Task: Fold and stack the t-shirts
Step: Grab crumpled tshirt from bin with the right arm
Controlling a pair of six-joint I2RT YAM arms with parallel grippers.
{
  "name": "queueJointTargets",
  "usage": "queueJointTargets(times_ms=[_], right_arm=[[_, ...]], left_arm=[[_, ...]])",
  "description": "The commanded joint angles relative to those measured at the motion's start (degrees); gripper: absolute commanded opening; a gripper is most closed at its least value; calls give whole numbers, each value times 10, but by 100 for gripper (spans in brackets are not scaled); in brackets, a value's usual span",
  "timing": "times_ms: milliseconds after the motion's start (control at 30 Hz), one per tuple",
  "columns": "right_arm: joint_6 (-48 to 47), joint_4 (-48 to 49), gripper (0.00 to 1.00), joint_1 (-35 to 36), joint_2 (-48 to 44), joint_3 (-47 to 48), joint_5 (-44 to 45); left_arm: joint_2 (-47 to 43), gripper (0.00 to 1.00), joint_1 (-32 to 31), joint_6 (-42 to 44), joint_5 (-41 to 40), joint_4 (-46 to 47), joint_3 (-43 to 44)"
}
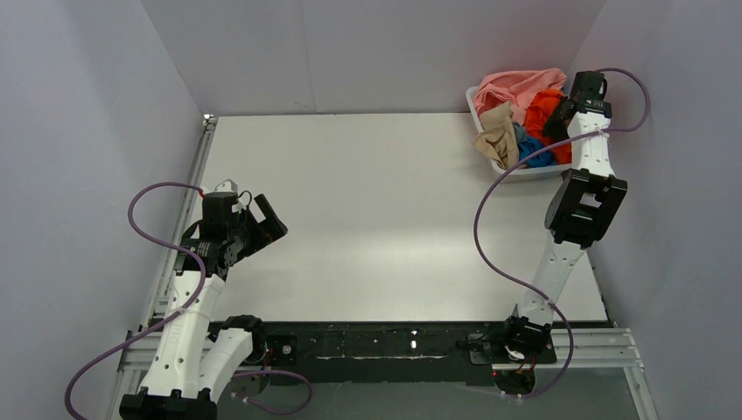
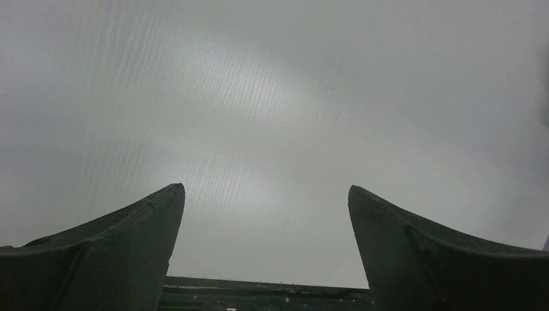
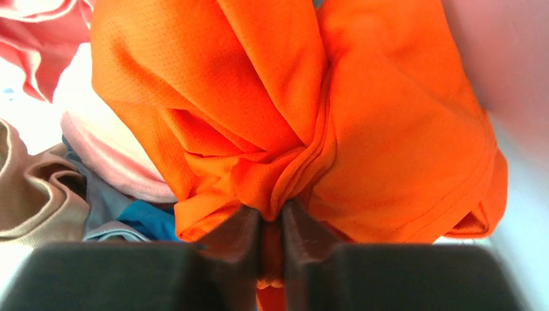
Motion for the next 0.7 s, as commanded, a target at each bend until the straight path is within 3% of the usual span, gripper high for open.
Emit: queueJointTargets(times_ms=[0, 33, 367, 533, 667], right_arm=[[14, 38, 13, -2, -17, 43, -32], [13, 41, 2, -2, -27, 45, -28], [6, 101, 1, 7, -192, 18, -30], [23, 161, 1, 26, -277, -6, -133], [28, 168, 1, 60, -319, 34, -203]], left_arm=[[-6, 99, 3, 6, -11, -32, 1], [-8, 100, 3, 5, -11, -32, 2], [-22, 100, 2, -5, 10, -26, -2], [-28, 100, 3, -8, 22, -29, 1], [-37, 99, 3, -12, 24, -33, 1]])
